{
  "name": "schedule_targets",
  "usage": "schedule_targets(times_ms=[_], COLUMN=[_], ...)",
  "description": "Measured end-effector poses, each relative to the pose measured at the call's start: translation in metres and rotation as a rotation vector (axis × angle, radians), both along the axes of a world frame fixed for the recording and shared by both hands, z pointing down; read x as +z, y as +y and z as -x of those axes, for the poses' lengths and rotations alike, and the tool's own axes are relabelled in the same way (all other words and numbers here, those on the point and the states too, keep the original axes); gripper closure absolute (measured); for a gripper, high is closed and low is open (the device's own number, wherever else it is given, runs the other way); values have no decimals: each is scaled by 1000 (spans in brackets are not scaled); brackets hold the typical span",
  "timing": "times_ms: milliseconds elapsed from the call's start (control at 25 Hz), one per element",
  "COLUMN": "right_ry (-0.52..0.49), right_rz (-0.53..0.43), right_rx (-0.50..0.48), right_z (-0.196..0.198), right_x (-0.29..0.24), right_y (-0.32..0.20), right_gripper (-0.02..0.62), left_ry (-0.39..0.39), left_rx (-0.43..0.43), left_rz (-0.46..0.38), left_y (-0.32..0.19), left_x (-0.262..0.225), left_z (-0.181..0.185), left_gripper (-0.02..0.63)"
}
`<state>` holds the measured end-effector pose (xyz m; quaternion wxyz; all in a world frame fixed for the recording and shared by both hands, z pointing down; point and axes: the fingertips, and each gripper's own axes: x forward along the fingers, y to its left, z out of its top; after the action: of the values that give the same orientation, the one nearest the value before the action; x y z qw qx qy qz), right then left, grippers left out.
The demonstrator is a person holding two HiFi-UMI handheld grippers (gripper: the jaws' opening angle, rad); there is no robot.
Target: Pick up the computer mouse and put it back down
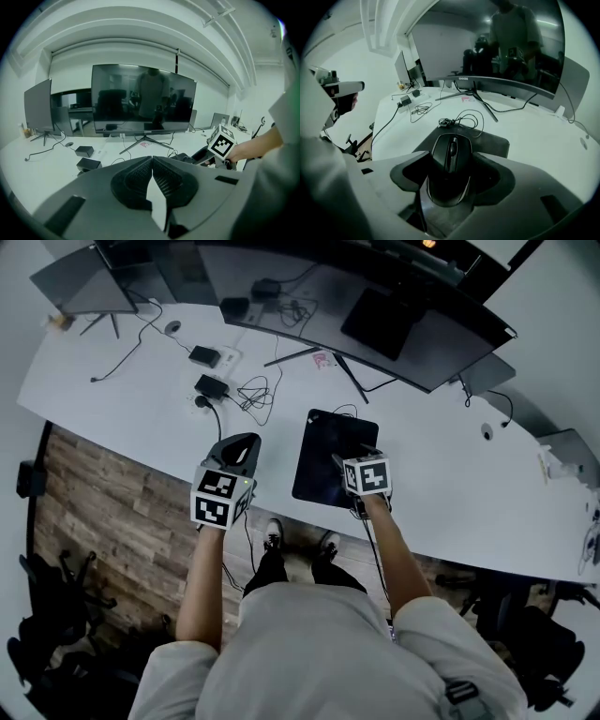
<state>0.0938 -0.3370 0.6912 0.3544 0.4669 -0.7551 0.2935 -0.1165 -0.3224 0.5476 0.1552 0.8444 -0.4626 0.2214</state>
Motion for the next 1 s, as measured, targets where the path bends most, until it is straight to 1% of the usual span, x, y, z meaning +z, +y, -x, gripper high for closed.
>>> schedule_targets(times_ms=[160, 320, 440, 560, 640, 720, 840, 920, 1000], right_ry=[-7, -11, 22, 35, 26, 30, 29, 20, 16], right_rz=[56, 91, 80, 71, 66, 42, -27, -99, -184], right_rx=[27, 83, 95, 81, 68, 57, 54, 79, 116], right_z=[-1, -1, 0, 2, 2, -3, -16, -29, -47], right_x=[24, 40, 44, 43, 38, 24, -10, -43, -81], right_y=[8, 10, 9, 10, 11, 12, 6, -7, -20], right_gripper=[308, 308, 307, 307, 282, 275, 276, 309, 361], left_ry=[-2, -2, -3, -4, -6, -7, -3, -2, 2], left_rx=[5, -7, -10, -8, 0, 9, 22, 35, 51], left_rz=[23, 45, 59, 65, 57, 42, 0, -45, -95], left_y=[1, 3, 6, 8, 7, 5, -2, -12, -24], left_x=[12, 23, 31, 34, 32, 25, 4, -16, -39], left_z=[-3, -2, -1, -2, -4, -7, -12, -19, -27], left_gripper=[588, 588, 589, 588, 588, 588, 588, 588, 588])
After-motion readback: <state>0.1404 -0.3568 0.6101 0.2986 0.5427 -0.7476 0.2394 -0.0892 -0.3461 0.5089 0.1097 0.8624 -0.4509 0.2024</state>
